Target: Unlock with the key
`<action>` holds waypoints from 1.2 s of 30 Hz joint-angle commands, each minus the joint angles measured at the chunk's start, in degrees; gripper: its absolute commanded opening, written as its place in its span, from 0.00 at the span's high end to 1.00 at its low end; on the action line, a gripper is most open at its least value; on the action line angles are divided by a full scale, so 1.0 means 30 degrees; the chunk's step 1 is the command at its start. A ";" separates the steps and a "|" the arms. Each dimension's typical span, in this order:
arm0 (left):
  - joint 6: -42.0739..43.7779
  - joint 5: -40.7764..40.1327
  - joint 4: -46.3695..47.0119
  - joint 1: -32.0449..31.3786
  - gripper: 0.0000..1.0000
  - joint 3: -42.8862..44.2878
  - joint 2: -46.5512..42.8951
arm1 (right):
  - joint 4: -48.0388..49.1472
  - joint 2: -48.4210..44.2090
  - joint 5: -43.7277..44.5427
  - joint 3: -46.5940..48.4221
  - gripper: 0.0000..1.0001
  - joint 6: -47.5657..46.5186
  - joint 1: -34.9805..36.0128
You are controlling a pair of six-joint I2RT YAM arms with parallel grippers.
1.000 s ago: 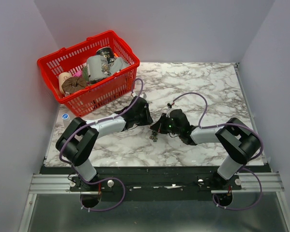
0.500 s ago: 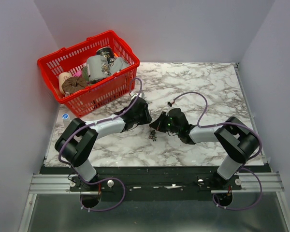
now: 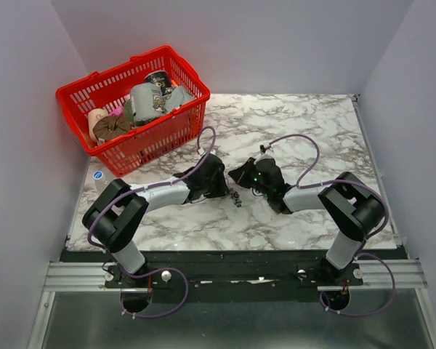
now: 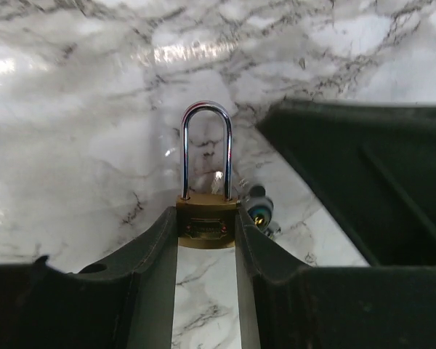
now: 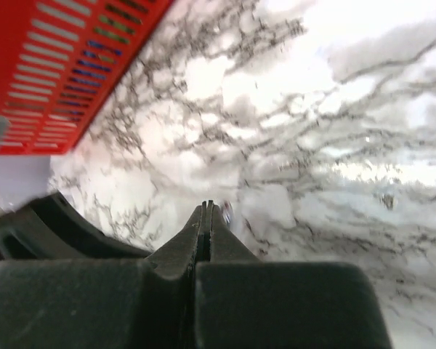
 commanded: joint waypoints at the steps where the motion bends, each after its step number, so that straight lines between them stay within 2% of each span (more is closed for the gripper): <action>1: -0.0198 0.0781 -0.0571 -0.0068 1.00 -0.0093 -0.0637 | 0.2329 0.0553 0.1272 0.0248 0.99 -0.0121 -0.0116; 4: 0.0124 0.0343 -0.0922 0.0225 1.00 0.0171 -0.0607 | 0.2301 0.0027 0.1415 -0.0454 0.99 -0.0355 -0.0116; 9: 0.1148 -0.2204 -0.1655 0.0548 1.00 0.0463 -0.1104 | 0.2097 -0.1291 0.1622 -0.1656 0.99 -0.2105 -0.0116; 12: 0.1734 -0.4074 -0.2065 0.0548 1.00 0.0610 -0.1573 | 0.0956 -0.2316 0.1710 -0.1891 0.99 -0.3629 -0.0116; 17: 0.2177 -0.4816 -0.2475 0.0724 1.00 0.0874 -0.1341 | -0.1942 -0.3430 0.0599 -0.1513 0.99 -0.5626 -0.0116; 19: 0.2351 -0.4728 -0.2534 0.0753 1.00 0.1049 -0.0903 | -0.3636 -0.3490 0.0073 -0.0987 0.91 -0.6126 -0.0116; 20: 0.2381 -0.4728 -0.2650 0.0782 0.98 0.1137 -0.0726 | -0.4082 -0.3490 -0.0047 -0.0897 0.88 -0.6214 -0.0087; 21: 0.2411 -0.4641 -0.2768 0.0841 0.96 0.1196 -0.0608 | -0.4376 -0.3548 -0.0164 -0.0867 0.81 -0.6447 -0.0087; 24: 0.2440 -0.4260 -0.2798 0.0987 0.90 0.1314 -0.0198 | -0.5665 -0.3578 -0.0517 -0.0487 0.66 -0.7032 0.0147; 26: 0.2440 -0.3968 -0.2827 0.1046 0.85 0.1401 0.0124 | -0.6690 -0.3637 -0.0255 -0.0252 0.61 -0.7356 0.0555; 27: 0.2469 -0.3850 -0.2856 0.1046 0.83 0.1431 0.0212 | -0.6955 -0.3666 -0.0050 -0.0048 0.55 -0.7648 0.0703; 29: 0.2411 -0.3500 -0.2915 0.1134 0.72 0.1518 0.0476 | -0.7687 -0.3696 0.0301 0.0216 0.50 -0.7942 0.1054; 30: 0.2411 -0.3381 -0.2886 0.1192 0.70 0.1519 0.0564 | -0.8009 -0.3638 0.0420 0.0537 0.46 -0.8118 0.1143; 34: 0.2411 -0.2912 -0.2857 0.1251 0.56 0.1665 0.0915 | -0.9210 -0.3053 0.0742 0.1124 0.40 -0.8295 0.1407; 36: 0.2411 -0.2795 -0.2886 0.1222 0.44 0.1665 0.0916 | -0.9505 -0.2905 0.0948 0.1271 0.39 -0.8353 0.1553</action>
